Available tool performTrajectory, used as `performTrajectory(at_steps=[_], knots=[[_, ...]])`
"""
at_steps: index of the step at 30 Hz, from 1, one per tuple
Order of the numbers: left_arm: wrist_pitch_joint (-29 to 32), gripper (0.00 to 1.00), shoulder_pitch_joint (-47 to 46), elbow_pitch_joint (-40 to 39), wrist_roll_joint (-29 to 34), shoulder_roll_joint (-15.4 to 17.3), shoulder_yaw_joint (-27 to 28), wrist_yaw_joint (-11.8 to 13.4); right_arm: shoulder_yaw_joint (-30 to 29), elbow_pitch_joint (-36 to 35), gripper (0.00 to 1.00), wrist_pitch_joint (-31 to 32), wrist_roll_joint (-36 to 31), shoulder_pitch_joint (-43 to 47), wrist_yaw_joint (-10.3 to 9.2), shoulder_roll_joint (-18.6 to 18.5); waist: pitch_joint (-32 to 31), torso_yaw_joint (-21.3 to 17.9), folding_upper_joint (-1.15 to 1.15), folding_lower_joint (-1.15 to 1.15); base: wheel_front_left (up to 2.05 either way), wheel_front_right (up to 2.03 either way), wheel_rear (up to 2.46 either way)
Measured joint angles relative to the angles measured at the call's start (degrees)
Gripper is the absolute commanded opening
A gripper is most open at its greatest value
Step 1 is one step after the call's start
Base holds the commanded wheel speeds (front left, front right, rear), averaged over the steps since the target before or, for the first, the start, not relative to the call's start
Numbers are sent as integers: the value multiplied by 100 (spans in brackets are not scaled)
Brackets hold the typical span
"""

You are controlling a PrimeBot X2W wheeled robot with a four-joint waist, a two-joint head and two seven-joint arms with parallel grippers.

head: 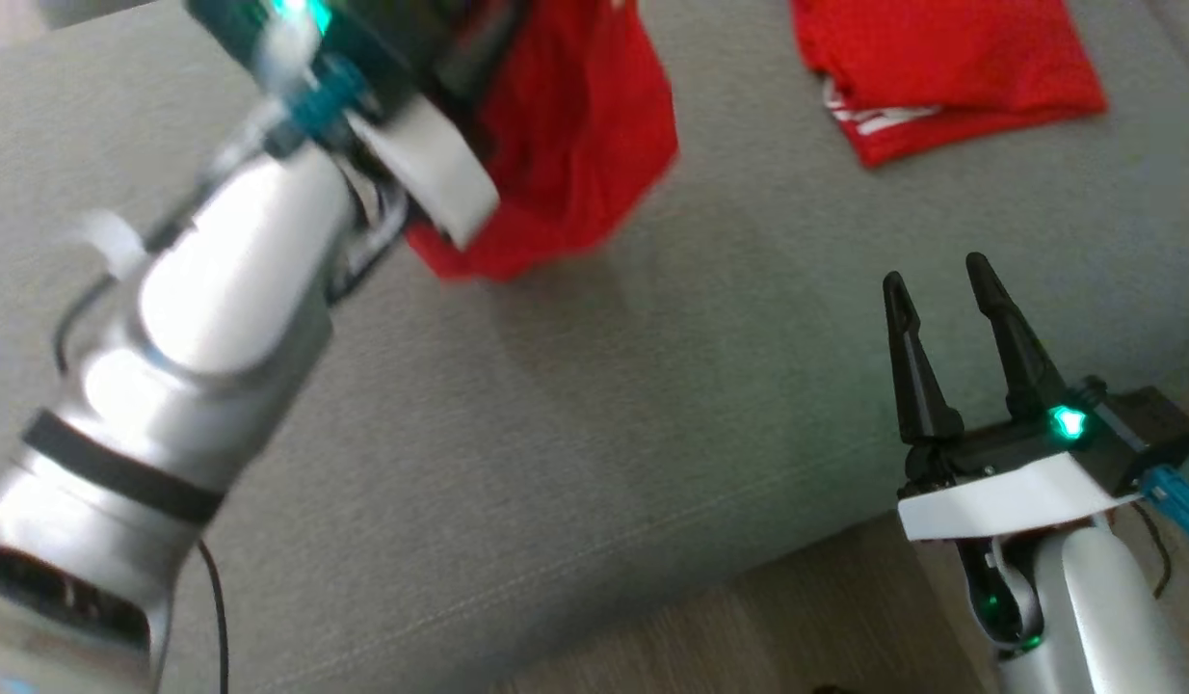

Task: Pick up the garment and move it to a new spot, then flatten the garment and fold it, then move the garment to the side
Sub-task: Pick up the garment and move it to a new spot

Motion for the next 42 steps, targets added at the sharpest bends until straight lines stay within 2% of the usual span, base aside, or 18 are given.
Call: performTrajectory(at_steps=[4, 10, 11, 12, 15, 20, 25, 27, 28, 32, 37, 42], knots=[[0, 0, 486, 207, -252, -80, -305, 1, 19, -59, 100, 0, 76, -5, 0, 0, 90, -245, 0, 0, 0, 0, 0], [1, 0, 1190, 678, -203, -167, -478, 15, 166, -116, 100, 0, 76, -24, 0, 8, 367, -272, 0, 0, 0, 0, 0], [1, 10, 1265, 684, -124, -180, -445, 81, 177, -122, 100, 0, 75, -26, 0, 14, 390, -251, 0, 0, 0, 0, 0], [1, 99, 1338, 667, -108, -218, -369, 164, 178, -127, 100, 0, 75, -29, 0, 18, 401, -218, 0, 0, 0, 0, 0], [1, 100, 1535, 421, -37, -364, -73, 342, 180, -142, 100, 0, 58, -30, 0, 18, 383, -80, 0, 0, 0, 0, 0], [1, 100, 2195, -332, 123, -521, 505, 809, 322, -127, 100, 0, -1, -11, 0, 18, 198, 223, 0, 0, 0, 0, 0], [2, 100, 3378, -1022, 126, -668, 1087, 1270, 410, -22, 100, 0, -57, 71, 0, 19, -107, 654, 0, 0, 0, 0, 0], [1, 100, 3854, -1277, 147, -726, 1259, 1380, 408, 76, 100, 0, -97, 233, 0, 19, -256, 855, 0, 0, 0, 0, 0], [2, 100, 4309, -1541, 221, -794, 1441, 1523, 390, 199, 100, 0, -102, 442, 0, 21, -435, 1046, 0, 0, 0, 0, 0], [1, 100, 5182, -2096, 222, -944, 1842, 1728, 316, 360, 100, 0, -107, 816, 0, 22, -817, 1420, 0, 0, 0, 0, 0], [1, 100, 6251, -2887, 488, -1051, 2508, 2176, -188, 250, 100, 0, -191, 966, 0, 43, -1215, 1831, 0, 0, 0, 0, 0], [2, 100, 7153, -3415, 658, -1117, 2967, 2245, -431, 57, 100, 0, -339, 1423, 0, 47, -1567, 2059, 0, 0, 0, 0, 0]])
